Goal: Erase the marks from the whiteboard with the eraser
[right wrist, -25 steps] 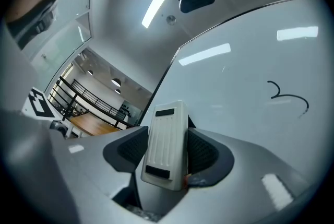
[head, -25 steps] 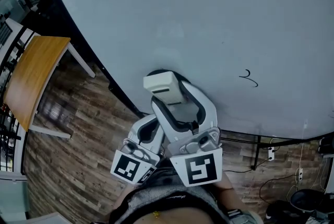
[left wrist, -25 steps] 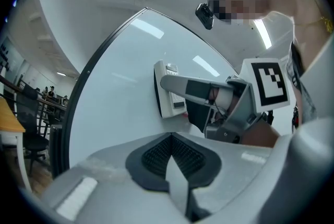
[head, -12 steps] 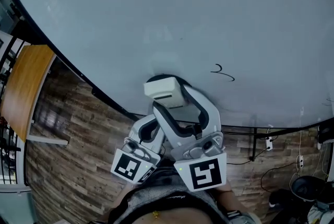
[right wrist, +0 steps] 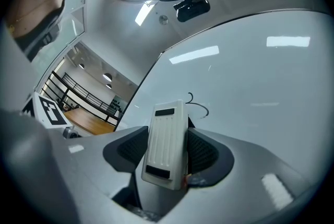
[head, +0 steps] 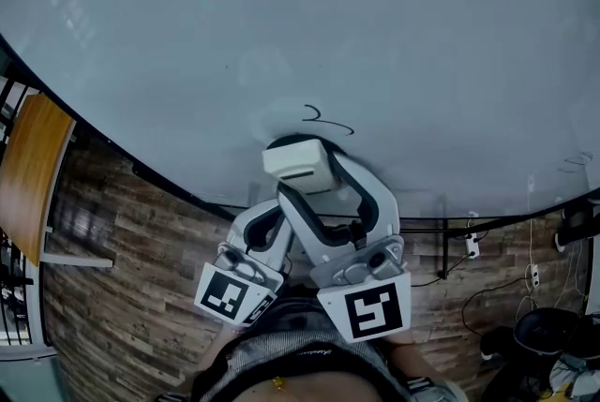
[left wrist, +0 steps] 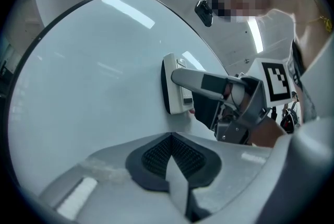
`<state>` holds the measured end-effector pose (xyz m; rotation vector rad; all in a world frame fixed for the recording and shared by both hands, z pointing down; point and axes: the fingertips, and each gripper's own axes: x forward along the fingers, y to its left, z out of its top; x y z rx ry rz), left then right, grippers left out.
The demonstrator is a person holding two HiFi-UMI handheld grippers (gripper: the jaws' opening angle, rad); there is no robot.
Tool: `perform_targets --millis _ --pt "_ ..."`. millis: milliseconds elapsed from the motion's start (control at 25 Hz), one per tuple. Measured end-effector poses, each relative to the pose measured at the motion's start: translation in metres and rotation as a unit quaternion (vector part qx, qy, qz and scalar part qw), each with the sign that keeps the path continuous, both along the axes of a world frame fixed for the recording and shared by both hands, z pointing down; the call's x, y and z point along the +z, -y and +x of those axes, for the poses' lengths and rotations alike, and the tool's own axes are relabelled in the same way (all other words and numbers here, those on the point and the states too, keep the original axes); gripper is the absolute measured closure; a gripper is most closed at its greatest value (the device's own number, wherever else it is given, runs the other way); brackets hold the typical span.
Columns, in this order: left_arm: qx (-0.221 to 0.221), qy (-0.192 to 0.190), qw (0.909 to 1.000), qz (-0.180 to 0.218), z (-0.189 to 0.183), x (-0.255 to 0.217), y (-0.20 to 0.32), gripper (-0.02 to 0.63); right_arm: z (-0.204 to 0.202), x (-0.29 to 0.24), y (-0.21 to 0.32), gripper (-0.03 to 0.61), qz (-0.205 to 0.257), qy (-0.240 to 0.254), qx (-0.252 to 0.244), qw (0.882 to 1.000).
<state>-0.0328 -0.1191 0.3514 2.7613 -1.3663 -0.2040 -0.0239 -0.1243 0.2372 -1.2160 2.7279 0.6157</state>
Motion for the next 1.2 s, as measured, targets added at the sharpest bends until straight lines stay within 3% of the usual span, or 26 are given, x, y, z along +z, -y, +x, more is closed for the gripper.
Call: perform_targets --millis 720,1200 --pt "0.041 -0.004 0.9992 0.004 0.074 -0.006 -0.010 0.615 0.126 0.006 -0.002 0.336 -0.033 0.036 0.081 0.996" --pt "0.032 0.000 0.9995 0.007 0.064 -0.005 -0.015 0.615 0.115 -0.023 -0.001 0.339 -0.024 0.103 0.045 0.993"
